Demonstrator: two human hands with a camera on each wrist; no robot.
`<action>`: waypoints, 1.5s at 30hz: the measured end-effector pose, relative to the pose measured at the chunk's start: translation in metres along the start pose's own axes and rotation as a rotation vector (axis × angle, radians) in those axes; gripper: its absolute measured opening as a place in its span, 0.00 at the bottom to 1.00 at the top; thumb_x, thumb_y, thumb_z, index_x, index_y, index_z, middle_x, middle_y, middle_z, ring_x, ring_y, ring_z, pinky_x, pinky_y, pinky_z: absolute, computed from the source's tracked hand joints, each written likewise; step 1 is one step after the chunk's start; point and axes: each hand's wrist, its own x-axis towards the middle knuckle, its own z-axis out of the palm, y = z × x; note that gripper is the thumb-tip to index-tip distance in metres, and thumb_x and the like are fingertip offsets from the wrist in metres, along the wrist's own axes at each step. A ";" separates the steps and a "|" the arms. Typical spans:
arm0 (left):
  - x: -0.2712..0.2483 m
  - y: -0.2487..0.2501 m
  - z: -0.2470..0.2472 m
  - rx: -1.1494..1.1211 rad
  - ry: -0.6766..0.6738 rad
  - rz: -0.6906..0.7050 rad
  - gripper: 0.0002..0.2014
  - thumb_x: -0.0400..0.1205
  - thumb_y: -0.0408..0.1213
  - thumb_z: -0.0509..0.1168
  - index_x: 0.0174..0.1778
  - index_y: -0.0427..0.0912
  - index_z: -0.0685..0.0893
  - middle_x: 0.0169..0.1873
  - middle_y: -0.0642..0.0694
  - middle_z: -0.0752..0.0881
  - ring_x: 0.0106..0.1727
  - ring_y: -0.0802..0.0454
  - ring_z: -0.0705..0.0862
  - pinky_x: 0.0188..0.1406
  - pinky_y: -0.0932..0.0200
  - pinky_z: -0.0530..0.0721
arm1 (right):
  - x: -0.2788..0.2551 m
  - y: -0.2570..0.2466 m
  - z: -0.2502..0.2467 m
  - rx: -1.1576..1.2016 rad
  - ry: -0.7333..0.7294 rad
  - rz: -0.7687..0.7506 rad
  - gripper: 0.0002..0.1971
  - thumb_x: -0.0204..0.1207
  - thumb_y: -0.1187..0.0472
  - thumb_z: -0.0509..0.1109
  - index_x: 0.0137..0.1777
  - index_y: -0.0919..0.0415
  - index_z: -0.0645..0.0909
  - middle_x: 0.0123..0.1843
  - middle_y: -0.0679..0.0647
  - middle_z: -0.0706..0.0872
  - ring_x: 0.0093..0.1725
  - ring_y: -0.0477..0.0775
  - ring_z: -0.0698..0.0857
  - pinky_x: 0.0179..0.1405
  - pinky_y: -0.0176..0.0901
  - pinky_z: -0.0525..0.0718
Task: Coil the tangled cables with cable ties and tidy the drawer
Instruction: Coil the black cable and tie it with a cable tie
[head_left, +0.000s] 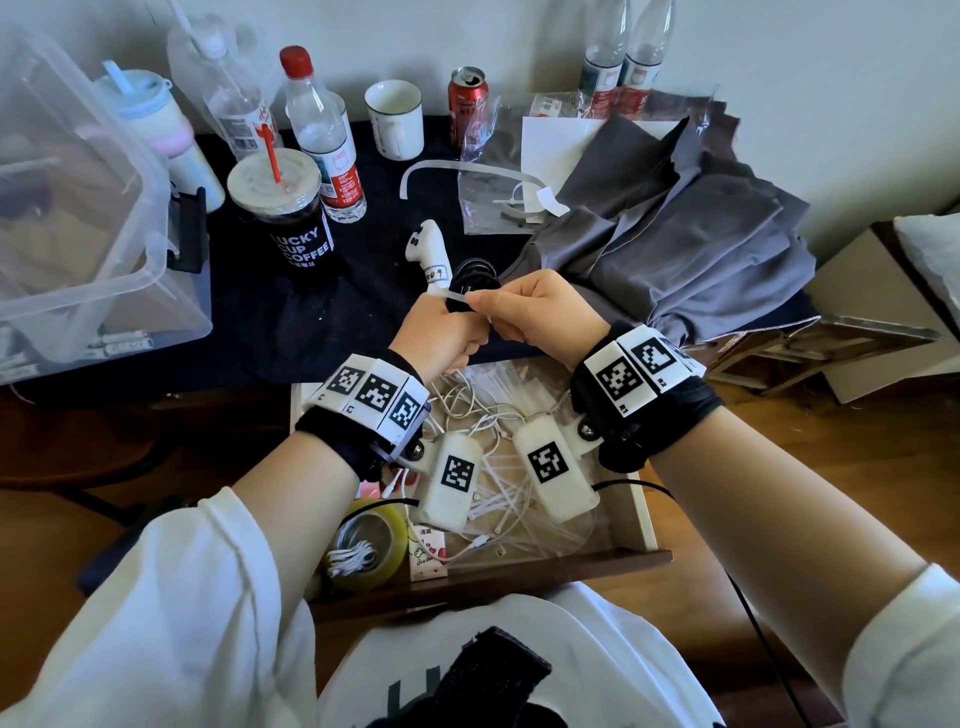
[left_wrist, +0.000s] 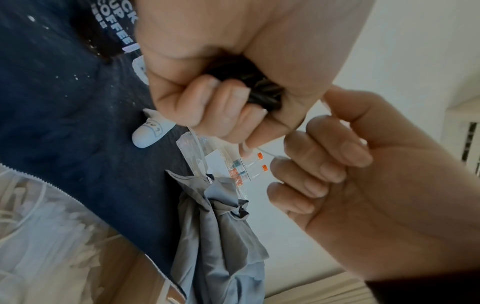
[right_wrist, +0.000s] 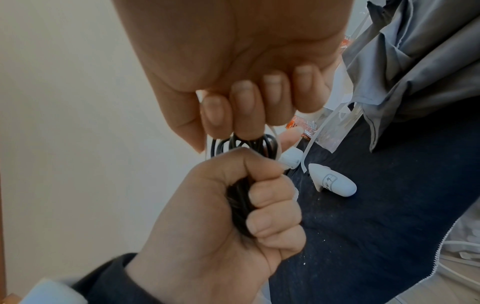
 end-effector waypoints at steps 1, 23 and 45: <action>0.001 -0.002 0.000 0.023 0.015 -0.001 0.13 0.75 0.20 0.56 0.27 0.39 0.69 0.14 0.45 0.69 0.10 0.55 0.63 0.10 0.73 0.58 | 0.000 0.000 0.000 -0.019 0.007 0.005 0.28 0.78 0.57 0.67 0.15 0.60 0.65 0.16 0.51 0.66 0.18 0.45 0.61 0.24 0.29 0.63; -0.001 -0.008 -0.007 -0.036 0.004 0.003 0.12 0.76 0.21 0.57 0.28 0.37 0.73 0.12 0.49 0.69 0.10 0.58 0.62 0.13 0.72 0.58 | -0.008 -0.008 -0.002 -0.010 0.050 0.026 0.18 0.75 0.68 0.65 0.23 0.63 0.77 0.11 0.44 0.68 0.13 0.41 0.66 0.15 0.23 0.63; 0.005 -0.012 0.004 0.381 0.191 0.055 0.08 0.75 0.39 0.63 0.31 0.47 0.75 0.36 0.42 0.81 0.37 0.45 0.78 0.37 0.56 0.75 | -0.001 -0.009 0.000 -0.029 0.043 0.065 0.19 0.73 0.68 0.63 0.19 0.61 0.74 0.11 0.44 0.67 0.12 0.41 0.66 0.13 0.25 0.65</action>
